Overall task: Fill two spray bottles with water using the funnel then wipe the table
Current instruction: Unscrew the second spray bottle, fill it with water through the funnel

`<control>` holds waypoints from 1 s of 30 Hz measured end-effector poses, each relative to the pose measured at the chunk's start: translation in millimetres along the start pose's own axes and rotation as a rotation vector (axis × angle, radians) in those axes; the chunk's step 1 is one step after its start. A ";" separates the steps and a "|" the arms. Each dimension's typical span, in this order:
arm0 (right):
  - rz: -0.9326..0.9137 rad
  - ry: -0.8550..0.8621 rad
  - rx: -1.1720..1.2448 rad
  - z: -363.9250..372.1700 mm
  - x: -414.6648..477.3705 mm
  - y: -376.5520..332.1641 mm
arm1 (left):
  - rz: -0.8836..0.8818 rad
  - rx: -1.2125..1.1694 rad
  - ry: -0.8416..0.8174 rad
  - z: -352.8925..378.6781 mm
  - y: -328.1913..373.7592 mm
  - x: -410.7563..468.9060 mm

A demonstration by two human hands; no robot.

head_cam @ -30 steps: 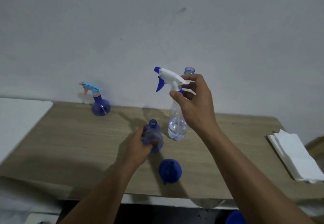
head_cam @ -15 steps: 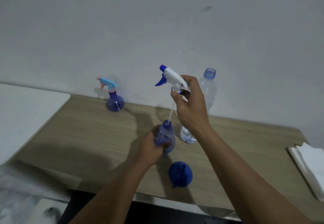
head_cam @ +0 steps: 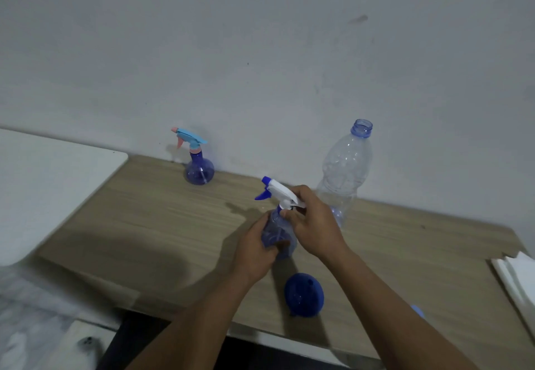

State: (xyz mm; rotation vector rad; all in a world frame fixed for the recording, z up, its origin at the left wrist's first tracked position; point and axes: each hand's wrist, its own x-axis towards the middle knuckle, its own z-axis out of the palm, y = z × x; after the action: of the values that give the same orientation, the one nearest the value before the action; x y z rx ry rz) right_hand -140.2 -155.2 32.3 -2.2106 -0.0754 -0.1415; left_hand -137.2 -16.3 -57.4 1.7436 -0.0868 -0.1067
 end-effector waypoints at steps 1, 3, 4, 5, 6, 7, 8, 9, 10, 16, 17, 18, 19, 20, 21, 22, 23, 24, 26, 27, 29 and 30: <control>-0.008 -0.001 -0.037 0.3 1.1 0.1 | -0.007 -0.030 -0.006 1.1 -2.0 0.4; -0.008 0.001 -0.063 -0.9 3.8 -0.5 | -0.021 -0.023 -0.011 2.3 -0.3 -0.2; -0.002 -0.001 -0.066 -1.6 5.2 -1.3 | -0.022 0.002 -0.010 2.1 2.2 -1.6; 0.004 -0.001 -0.071 -1.1 6.8 -1.3 | -0.038 -0.011 -0.008 1.9 2.3 -1.9; 0.001 0.004 -0.074 0.4 8.0 -0.7 | -0.044 -0.009 -0.005 1.9 0.9 -1.6; -0.002 0.019 -0.079 3.5 8.7 1.1 | -0.058 -0.017 0.000 2.2 0.1 -1.6; -0.002 0.044 -0.078 7.6 8.6 3.2 | -0.069 -0.015 0.002 2.4 2.6 -3.4; 0.016 0.076 -0.071 12.5 8.1 5.4 | -0.078 -0.011 0.005 2.0 2.7 -4.3; 0.050 0.105 -0.052 16.7 7.3 7.2 | -0.068 0.012 0.006 1.8 1.8 -4.6; 0.016 0.149 0.053 27.3 -0.7 17.0 | -0.051 0.018 0.005 -0.5 -1.7 -3.9; -0.023 0.150 0.073 28.0 -2.6 19.9 | -0.037 0.020 -0.005 -0.4 -2.4 -4.1; -0.044 0.148 0.099 28.1 -4.7 21.8 | -0.028 0.021 -0.009 -0.3 -2.1 -5.4; -0.045 0.148 0.118 29.0 -5.4 24.0 | -0.032 0.017 -0.008 -0.4 -3.0 -5.6; -0.030 0.147 0.133 29.8 -5.0 24.7 | -0.026 0.018 -0.001 0.0 -1.8 -6.2; -0.001 0.153 0.150 30.7 -3.8 24.7 | -0.026 0.022 0.001 -0.3 -2.5 -6.1; 0.032 0.162 0.165 31.1 -2.5 23.7 | -0.020 0.038 0.002 -0.3 -2.0 -6.4; 0.059 0.172 0.170 31.3 -1.1 22.5 | -0.021 0.052 0.005 -0.7 -1.9 -6.6; 0.081 0.174 0.163 31.0 -0.5 20.7 | -0.021 0.059 0.015 -1.0 -1.5 -6.8; 0.097 0.159 0.153 31.2 -1.9 19.1 | -0.028 0.061 0.033 -1.8 -2.2 -7.4; 0.086 0.151 0.147 32.7 -3.5 20.2 | -0.042 0.050 0.032 -1.8 -3.1 -7.3; 0.037 0.147 0.132 35.6 -5.3 22.7 | -0.041 0.039 0.034 -0.9 -4.6 -6.6; 0.023 0.148 0.123 36.9 -5.2 24.2 | -0.035 0.053 0.041 -0.1 -3.6 -7.1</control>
State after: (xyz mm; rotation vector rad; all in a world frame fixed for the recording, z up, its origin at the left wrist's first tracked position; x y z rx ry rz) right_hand -140.1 -140.2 -9.5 -2.0707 0.0228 -0.2798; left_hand -144.3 -14.7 -60.8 1.7998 -0.0287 -0.0948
